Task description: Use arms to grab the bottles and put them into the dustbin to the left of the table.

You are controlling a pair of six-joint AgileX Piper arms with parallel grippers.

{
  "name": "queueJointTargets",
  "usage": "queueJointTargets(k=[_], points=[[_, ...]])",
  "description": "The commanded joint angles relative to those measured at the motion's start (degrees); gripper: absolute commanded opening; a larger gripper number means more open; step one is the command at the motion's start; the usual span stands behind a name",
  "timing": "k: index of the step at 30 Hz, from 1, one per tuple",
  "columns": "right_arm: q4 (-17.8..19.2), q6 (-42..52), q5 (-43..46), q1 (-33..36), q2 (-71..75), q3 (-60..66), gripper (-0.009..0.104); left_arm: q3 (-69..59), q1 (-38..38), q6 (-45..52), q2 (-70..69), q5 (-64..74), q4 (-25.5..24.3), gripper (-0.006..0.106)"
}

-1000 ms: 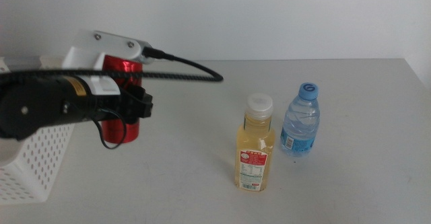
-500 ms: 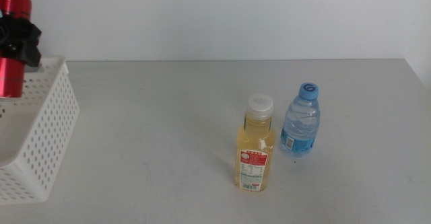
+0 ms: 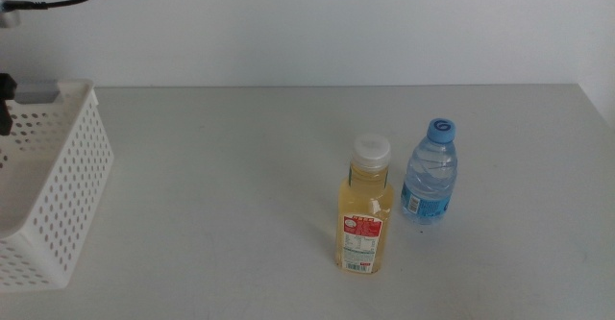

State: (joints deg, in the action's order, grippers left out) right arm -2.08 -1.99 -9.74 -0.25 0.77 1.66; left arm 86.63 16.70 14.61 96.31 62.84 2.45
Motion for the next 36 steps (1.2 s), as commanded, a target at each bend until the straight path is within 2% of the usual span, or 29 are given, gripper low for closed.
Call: queueJointTargets(k=[1, 21, 24, 27, 30, 32, 36], points=[[0.5, 0.3, 4.7, -0.4, 1.2, -0.6, 0.064, 2.1, 0.0, -0.1, -0.8, -3.9, -0.6, 0.017], [0.5, 0.3, 4.7, -0.4, 1.2, -0.6, 0.064, 2.1, 0.0, -5.9, 11.2, -3.6, -7.4, 0.017], [0.5, 0.3, 4.7, -0.4, 1.2, -0.6, 0.064, 2.1, 0.0, -6.2, 11.4, -3.6, -7.7, 0.020], [0.5, 0.3, 4.7, -0.4, 1.2, -0.6, 0.064, 2.1, 0.0, -6.2, 11.4, -3.6, -7.8, 0.028], [0.5, 0.3, 4.7, -0.4, 1.2, -0.6, 0.064, 2.1, 0.0, -5.5, 11.4, -3.6, -7.6, 0.060], [0.5, 0.3, 4.7, -0.4, 1.2, -0.6, 0.064, 2.1, -0.2, -5.5, 11.4, -3.4, -7.4, 0.075], [0.5, 0.3, 4.7, -0.4, 1.2, -0.6, 0.064, 3.0, -0.2, -5.5, 11.3, -2.4, -7.4, 0.089]])
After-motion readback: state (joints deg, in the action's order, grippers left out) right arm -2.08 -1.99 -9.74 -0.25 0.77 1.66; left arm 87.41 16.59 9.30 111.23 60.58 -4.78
